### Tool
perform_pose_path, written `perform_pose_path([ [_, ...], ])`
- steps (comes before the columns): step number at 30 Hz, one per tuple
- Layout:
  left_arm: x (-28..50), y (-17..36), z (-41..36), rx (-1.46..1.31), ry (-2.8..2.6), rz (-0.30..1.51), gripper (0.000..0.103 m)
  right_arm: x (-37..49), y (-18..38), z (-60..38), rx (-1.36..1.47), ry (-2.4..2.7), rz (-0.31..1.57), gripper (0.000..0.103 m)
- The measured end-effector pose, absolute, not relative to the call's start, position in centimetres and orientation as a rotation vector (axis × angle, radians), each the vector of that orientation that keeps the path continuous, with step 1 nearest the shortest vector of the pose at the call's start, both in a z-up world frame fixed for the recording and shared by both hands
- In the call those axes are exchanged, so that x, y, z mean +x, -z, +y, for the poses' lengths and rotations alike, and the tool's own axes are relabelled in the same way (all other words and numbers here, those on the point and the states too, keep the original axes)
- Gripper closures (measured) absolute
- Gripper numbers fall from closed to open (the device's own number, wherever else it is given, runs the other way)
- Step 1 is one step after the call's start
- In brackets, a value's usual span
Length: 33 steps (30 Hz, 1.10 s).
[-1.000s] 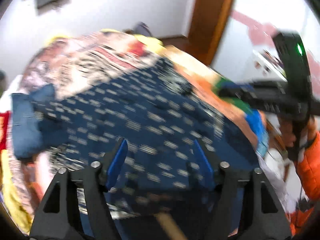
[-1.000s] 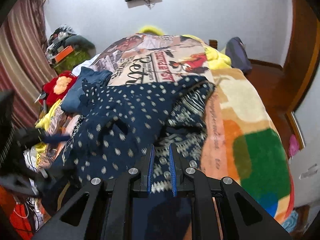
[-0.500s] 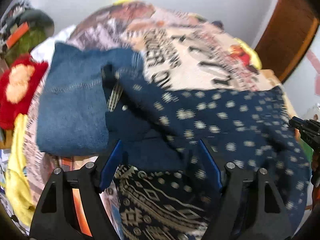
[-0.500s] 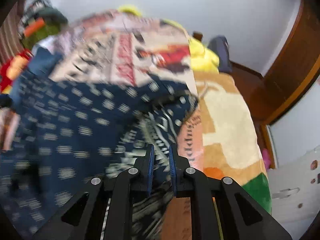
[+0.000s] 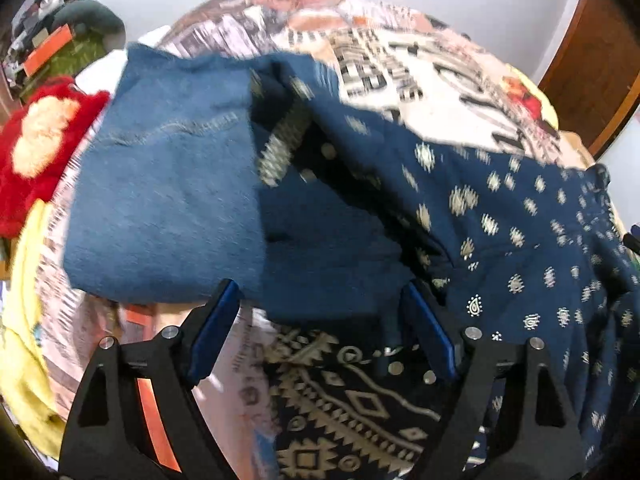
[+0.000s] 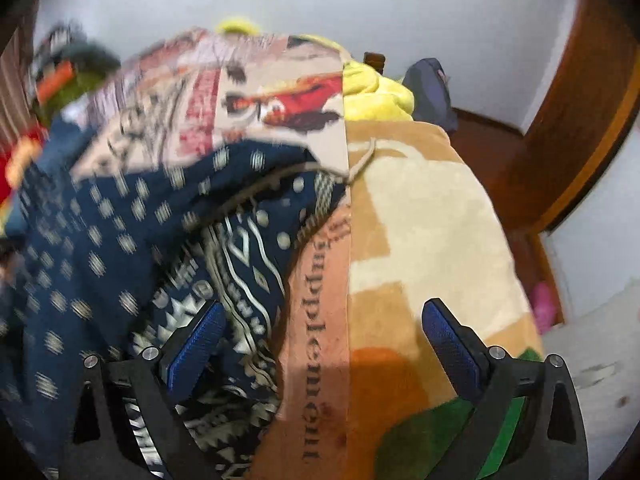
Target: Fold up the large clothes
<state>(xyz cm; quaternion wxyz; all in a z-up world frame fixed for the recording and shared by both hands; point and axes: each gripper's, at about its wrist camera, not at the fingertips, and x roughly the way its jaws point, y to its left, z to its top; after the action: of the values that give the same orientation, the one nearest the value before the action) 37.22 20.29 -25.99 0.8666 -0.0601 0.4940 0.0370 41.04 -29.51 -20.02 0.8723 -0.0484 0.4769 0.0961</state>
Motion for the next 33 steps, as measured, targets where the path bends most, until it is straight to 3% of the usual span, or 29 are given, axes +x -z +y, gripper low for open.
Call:
perform_pose_path([
  [3,37.5,24.6,21.6,-0.129,-0.09,1.0,0.019,42.0,19.6,-29.8,0.04,-0.262,1.007,0.012],
  [5,38.3,24.3,22.4,-0.147,-0.087,0.991,0.025,43.3,20.0,-29.2,0.078,-0.294,1.035,0.031],
  [6,39.0,24.3,22.9,-0.17,-0.071,0.999,0.027,44.0,20.4,-28.7,0.091,-0.306,1.049,0.033],
  [11,42.3,25.7,23.2,-0.272,0.023,1.036,0.057,47.5,22.9,-26.1,0.133,-0.332,1.113,0.056],
  [15,44.0,26.9,23.1,-0.338,0.031,1.025,0.064,48.6,23.2,-24.8,0.085,-0.323,1.086,0.077],
  [17,44.2,26.7,23.4,-0.357,0.028,1.006,0.078,49.2,23.0,-24.4,0.079,-0.338,1.081,0.089],
  [19,43.9,25.9,23.8,-0.374,0.005,0.99,0.092,49.6,22.4,-24.0,0.053,-0.34,1.066,0.092],
  [28,42.9,17.7,25.3,-0.356,-0.051,0.784,0.094,52.8,16.7,-20.4,-0.036,-0.381,0.908,0.095],
  [33,45.8,17.2,27.7,-0.287,-0.167,0.785,0.096,56.3,15.3,-16.6,-0.097,-0.377,0.853,0.095],
])
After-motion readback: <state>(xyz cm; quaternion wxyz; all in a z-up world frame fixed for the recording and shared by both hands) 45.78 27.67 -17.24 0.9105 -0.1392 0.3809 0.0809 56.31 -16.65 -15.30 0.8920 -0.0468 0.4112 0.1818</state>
